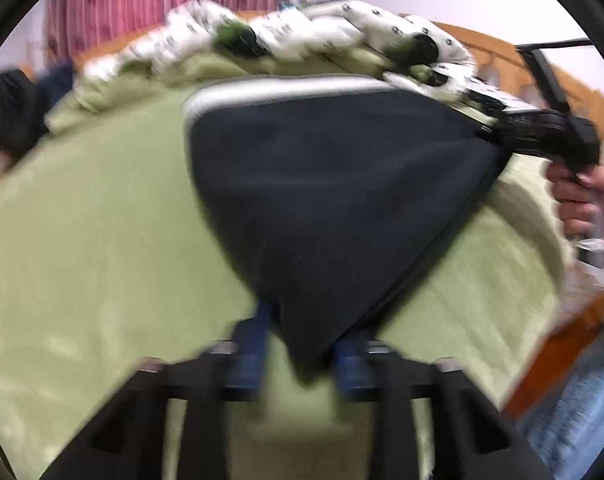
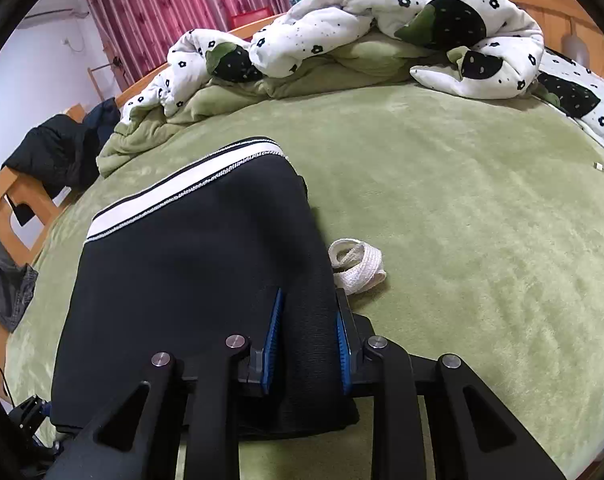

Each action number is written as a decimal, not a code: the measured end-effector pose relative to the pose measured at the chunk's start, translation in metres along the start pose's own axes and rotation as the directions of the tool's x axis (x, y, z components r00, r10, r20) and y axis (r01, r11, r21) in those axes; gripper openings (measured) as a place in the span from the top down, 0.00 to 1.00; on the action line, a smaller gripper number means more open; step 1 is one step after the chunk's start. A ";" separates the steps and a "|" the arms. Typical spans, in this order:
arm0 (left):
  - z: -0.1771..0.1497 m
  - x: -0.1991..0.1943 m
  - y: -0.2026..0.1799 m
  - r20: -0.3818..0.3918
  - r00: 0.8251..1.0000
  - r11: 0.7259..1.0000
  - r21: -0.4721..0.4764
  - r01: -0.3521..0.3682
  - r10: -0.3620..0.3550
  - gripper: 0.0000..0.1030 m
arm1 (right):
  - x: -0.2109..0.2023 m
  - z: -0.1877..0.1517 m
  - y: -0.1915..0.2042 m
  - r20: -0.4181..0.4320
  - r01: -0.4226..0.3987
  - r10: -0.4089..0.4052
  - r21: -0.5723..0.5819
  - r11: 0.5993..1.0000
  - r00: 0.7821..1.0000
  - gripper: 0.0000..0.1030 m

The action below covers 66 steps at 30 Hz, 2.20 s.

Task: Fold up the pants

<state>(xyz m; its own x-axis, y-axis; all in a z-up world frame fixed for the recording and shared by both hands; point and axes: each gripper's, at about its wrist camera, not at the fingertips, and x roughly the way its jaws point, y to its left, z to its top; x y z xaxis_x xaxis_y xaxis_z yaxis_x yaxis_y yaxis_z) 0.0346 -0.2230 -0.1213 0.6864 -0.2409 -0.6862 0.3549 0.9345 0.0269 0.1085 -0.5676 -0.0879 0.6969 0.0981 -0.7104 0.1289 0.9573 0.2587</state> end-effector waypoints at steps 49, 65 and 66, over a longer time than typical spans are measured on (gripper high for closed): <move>0.067 0.125 0.088 -0.045 0.900 0.787 -0.506 0.353 -0.433 0.43 | 0.105 0.066 0.006 -0.221 -0.122 0.104 -0.072 0.990 0.970 0.32; 0.106 0.074 0.096 -0.018 0.884 0.782 -0.473 0.405 -0.468 0.83 | 0.054 0.061 0.020 -0.128 -0.254 0.284 0.207 0.945 0.950 0.79; 0.107 0.067 0.103 -0.011 0.890 0.786 -0.474 0.396 -0.455 0.83 | 0.046 0.060 0.033 -0.109 -0.250 0.275 0.195 0.948 0.955 0.80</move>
<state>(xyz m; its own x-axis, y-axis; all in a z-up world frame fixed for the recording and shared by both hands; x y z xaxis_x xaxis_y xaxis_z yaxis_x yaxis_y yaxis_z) 0.1850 -0.1707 -0.0861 0.4424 -0.6372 -0.6311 0.2502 0.7634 -0.5954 0.1868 -0.5476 -0.0725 0.6247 0.3862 -0.6787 0.0852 0.8303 0.5508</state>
